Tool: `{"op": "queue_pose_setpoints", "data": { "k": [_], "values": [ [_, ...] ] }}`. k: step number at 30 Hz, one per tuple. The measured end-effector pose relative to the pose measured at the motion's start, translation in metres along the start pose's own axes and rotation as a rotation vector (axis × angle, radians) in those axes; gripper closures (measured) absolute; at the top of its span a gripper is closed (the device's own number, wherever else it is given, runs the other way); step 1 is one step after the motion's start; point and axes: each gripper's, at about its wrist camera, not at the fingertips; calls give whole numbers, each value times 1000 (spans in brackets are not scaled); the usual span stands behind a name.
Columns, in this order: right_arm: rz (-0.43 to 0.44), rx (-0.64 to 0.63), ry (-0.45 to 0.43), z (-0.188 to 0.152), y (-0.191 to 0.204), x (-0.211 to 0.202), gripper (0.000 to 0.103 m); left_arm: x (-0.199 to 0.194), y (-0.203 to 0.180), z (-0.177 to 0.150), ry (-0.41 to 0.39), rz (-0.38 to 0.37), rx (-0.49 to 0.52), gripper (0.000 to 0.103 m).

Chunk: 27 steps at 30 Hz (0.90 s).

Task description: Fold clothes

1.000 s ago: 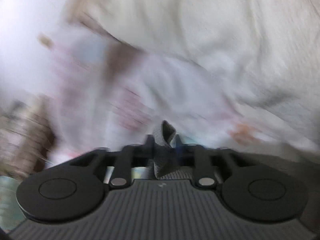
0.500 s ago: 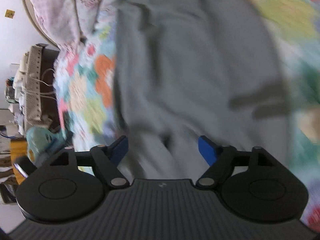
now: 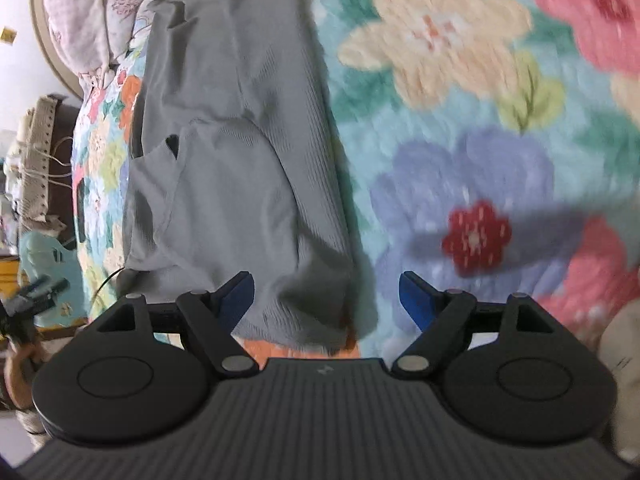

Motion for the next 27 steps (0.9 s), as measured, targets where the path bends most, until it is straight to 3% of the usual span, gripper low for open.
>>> {"op": "queue_pose_setpoints", "data": {
  "k": [1, 3, 5, 7, 10, 12, 15, 16, 20, 23, 27],
  "values": [
    [-17, -12, -4, -5, -1, -6, 23, -2, -4, -5, 17, 4, 34, 1],
    [-63, -48, -28, -14, -4, -26, 23, -13, -8, -18, 40, 165, 156, 1],
    [-92, -69, -74, -17, -7, -48, 22, -27, 8, -31, 66, 495, 301, 1],
    [-75, -55, -103, -17, -14, -59, 18, -44, 47, -36, 115, 710, 298, 0],
    [-18, -26, -110, -17, -22, -57, 17, -75, 121, -33, 166, 803, 100, 0],
    [14, -20, -85, -20, -20, -36, 17, -88, 158, -33, 202, 880, 21, 0],
    [44, -20, -81, -24, -11, -9, 17, -98, 175, -30, 211, 916, -45, 1],
    [58, -20, -87, -25, -8, -1, 17, -100, 171, -26, 176, 832, -72, 1],
    [93, -20, -108, -38, 6, 34, 17, -82, 101, -10, -30, 194, -97, 1],
    [53, -63, -136, -47, 24, 43, 17, -40, 18, 7, -71, -128, -18, 1],
    [6, -94, -137, -53, 35, 51, 17, 9, -73, 31, -57, -273, 88, 1]
  ]
}}
Point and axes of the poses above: each gripper's, at about its wrist camera, not at the fingertips, and x roughly the way its jaws point, y to its left, z to its top, and after that the axes turned 3 degrees about x, right-handed
